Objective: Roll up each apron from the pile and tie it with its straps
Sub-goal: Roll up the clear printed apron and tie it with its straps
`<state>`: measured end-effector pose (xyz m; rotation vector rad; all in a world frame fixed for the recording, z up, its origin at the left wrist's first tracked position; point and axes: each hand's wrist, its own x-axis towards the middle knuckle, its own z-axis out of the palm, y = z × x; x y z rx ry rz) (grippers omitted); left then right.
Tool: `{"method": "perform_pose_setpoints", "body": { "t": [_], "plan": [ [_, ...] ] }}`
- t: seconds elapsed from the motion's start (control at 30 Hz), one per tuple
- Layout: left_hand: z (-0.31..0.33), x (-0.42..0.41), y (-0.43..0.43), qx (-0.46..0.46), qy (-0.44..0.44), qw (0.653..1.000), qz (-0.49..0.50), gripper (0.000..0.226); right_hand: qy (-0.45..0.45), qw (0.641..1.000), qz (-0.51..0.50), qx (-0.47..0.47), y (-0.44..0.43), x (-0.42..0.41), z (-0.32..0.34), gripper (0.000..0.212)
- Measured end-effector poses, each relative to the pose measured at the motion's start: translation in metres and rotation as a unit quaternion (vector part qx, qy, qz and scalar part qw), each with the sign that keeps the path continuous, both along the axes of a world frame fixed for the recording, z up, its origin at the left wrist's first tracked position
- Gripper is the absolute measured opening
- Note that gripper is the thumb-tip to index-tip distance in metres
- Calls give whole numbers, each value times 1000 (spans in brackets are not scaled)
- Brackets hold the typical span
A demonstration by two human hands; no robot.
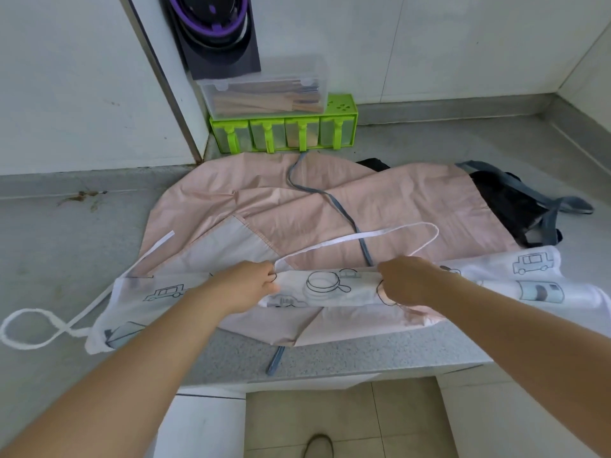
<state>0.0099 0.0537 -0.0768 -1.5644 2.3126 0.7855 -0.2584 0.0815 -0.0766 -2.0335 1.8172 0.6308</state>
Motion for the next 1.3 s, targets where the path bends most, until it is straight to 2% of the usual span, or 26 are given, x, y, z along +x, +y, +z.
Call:
{"method": "perform_pose_setpoints", "body": {
  "t": [0.07,0.17,0.23,0.3,0.37,0.47,0.57,0.63,0.77,0.87,0.93,1.0,1.07,1.2,1.3],
  "plan": [
    [2,1,0,-26,-48,998,-10,29,25,999,-1,-27,2,2,-4,26],
    [-4,3,1,-44,-63,997,-15,34,34,994,14,-102,8,0,-13,15],
    [-9,5,0,-11,-19,1000,9,28,19,988,16,-153,9,-5,-20,11],
    [-13,6,1,59,80,992,83,24,-10,981,23,-193,9,-14,-29,19],
    [-14,9,-1,72,131,979,137,27,-76,967,31,-240,8,-27,-39,31],
    [-13,12,-7,90,148,975,141,30,-150,943,48,-293,5,-46,-55,40],
    [-15,12,-12,57,93,989,103,36,-141,937,41,-317,7,-52,-70,38],
    [-21,14,-13,63,93,990,80,36,-100,932,35,-346,6,-51,-73,38],
    [-22,14,-14,39,65,996,41,35,-56,923,70,-374,2,-32,-61,28],
    [-24,12,-16,-4,-5,1000,-14,34,-120,911,98,-382,-1,17,-55,27],
    [-21,9,-17,-62,-83,994,-44,35,-187,914,103,-346,-4,53,-59,29],
    [-19,11,-15,-75,-41,996,-38,38,-217,924,92,-301,-8,76,-65,34],
    [-14,14,-10,-30,24,999,10,41,-209,930,77,-293,-10,78,-72,39],
    [-4,48,8,-137,-23,990,19,31,-180,932,87,-303,-9,77,-76,40],
    [0,86,28,-178,-21,983,42,19,-166,929,92,-317,-8,80,-74,39]
  ]
}}
